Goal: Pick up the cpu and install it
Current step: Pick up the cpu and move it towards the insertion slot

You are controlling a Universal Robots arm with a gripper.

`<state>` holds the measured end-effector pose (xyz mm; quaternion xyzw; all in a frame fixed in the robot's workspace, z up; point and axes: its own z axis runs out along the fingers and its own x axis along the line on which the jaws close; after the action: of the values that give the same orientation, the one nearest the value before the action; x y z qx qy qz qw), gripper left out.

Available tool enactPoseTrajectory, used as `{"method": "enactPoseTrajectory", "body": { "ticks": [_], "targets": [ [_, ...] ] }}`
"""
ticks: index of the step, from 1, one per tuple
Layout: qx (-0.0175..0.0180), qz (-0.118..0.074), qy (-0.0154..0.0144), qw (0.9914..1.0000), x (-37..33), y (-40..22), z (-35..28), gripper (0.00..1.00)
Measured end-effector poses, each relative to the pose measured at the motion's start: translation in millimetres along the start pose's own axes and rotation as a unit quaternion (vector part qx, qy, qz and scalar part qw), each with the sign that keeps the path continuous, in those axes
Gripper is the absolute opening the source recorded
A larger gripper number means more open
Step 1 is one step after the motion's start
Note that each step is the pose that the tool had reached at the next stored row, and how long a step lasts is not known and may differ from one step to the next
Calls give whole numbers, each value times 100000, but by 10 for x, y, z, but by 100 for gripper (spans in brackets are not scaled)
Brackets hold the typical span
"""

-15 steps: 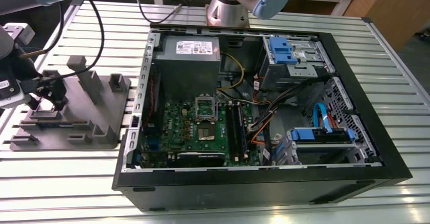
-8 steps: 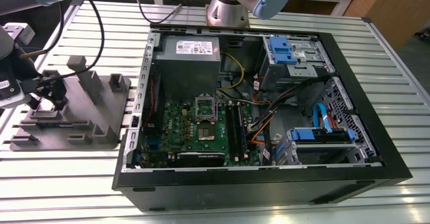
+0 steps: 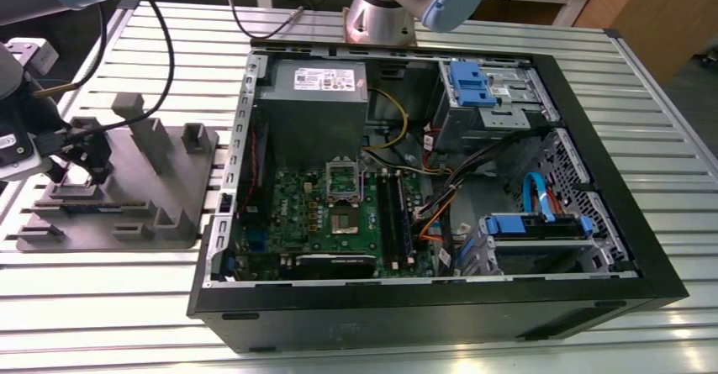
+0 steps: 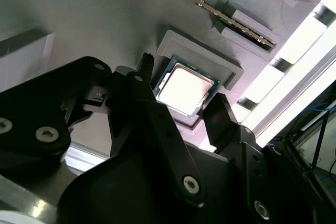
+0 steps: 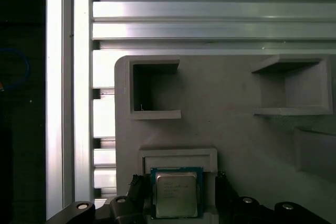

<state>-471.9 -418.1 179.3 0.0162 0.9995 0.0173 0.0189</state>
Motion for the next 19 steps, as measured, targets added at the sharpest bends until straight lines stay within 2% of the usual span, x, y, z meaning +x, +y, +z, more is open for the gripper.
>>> {"method": "enactPoseTrajectory", "body": {
  "ticks": [6, 7, 13, 16, 19],
  "targets": [
    [-24, -11, 4, 100000, 0, 0, -9, 65],
    [-130, -7, 121, 100000, 0, 0, -10, 65],
    [-177, -2, 148, 100000, 0, 0, -9, 65],
    [-365, 19, 622, 99997, 0, 0, -9, 65],
    [-419, 33, 737, 99996, 0, 0, -9, 65]
  ]
}}
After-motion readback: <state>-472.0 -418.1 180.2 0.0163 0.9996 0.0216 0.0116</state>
